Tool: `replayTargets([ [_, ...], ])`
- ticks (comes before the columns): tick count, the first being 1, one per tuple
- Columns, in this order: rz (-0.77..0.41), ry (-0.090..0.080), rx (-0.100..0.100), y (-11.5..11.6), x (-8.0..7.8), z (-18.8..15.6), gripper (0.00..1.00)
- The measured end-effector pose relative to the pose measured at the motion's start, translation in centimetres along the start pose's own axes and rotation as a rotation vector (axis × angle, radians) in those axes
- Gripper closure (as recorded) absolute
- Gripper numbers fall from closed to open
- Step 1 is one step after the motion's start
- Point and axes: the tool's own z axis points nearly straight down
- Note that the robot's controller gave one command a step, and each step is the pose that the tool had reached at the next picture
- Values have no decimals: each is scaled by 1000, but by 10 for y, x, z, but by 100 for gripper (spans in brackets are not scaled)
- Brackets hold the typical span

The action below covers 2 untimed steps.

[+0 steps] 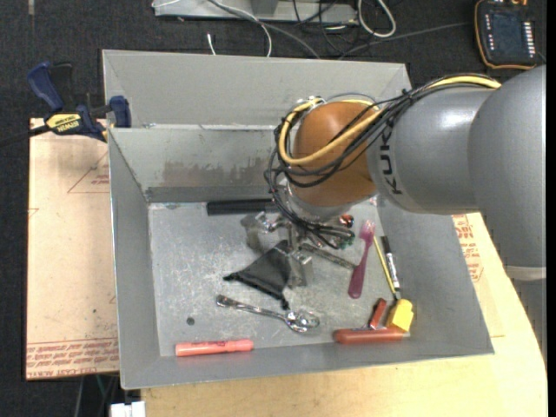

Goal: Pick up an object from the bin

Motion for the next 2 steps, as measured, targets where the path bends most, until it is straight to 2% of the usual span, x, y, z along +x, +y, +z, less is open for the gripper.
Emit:
replayTargets([
  [1,179,11,-7,-15,-6,-7,100],
  [2,179,11,-7,-15,-6,-7,100],
])
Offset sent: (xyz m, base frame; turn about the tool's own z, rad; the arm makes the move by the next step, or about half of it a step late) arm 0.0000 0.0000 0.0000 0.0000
